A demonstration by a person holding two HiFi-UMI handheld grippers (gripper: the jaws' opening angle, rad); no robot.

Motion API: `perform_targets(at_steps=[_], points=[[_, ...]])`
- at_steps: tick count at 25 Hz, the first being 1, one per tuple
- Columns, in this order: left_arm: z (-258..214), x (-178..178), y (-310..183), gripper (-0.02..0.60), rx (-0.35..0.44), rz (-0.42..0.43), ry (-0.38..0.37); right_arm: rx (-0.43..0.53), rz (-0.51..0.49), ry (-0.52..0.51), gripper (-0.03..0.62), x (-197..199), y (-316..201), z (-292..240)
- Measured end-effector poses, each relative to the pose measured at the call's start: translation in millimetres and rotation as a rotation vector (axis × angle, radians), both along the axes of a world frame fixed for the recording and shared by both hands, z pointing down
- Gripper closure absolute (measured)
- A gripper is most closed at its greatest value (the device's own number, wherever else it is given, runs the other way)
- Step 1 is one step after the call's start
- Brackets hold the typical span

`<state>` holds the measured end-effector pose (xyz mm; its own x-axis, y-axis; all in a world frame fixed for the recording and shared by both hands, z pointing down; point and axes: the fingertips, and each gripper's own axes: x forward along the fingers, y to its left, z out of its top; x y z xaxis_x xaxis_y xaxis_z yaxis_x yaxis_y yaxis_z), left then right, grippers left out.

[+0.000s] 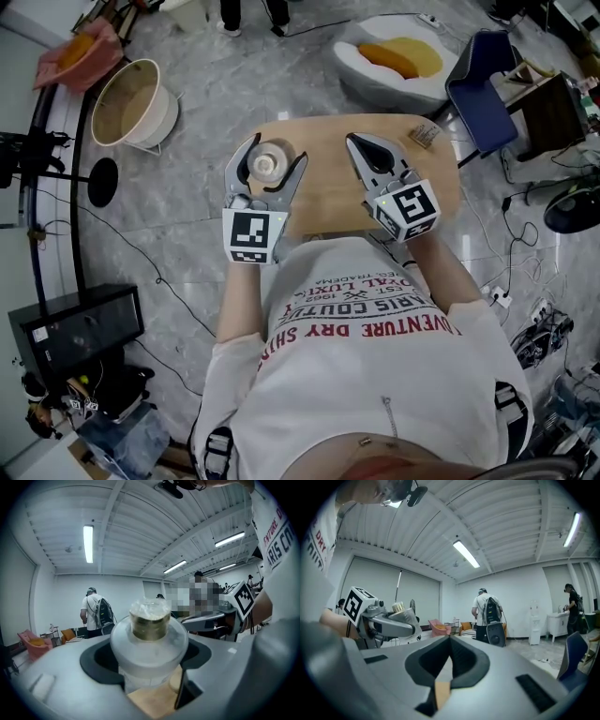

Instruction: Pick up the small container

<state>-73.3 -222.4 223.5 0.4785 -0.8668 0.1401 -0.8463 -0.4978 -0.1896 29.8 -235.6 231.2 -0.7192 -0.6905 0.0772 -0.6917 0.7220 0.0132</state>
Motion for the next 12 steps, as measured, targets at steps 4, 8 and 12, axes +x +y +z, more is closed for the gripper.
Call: perform_targets(at_steps=[4,8,12], points=[[2.5,3.5,2.1,0.239,-0.004,0.016,-0.002,0.004,-0.002,0.0,0.599,-0.2,1.1,-1.8],[2.4,1.4,2.6,0.239,-0.005,0.016,0.001,0.006,-0.012,0.007,0.599,-4.2,2.1,-3.8],[1.8,-3.0,2.6,0.24,-0.003,0.009,0.006,0.01,-0.019,0.015,0.599,-8.4,3.6,-3.6]])
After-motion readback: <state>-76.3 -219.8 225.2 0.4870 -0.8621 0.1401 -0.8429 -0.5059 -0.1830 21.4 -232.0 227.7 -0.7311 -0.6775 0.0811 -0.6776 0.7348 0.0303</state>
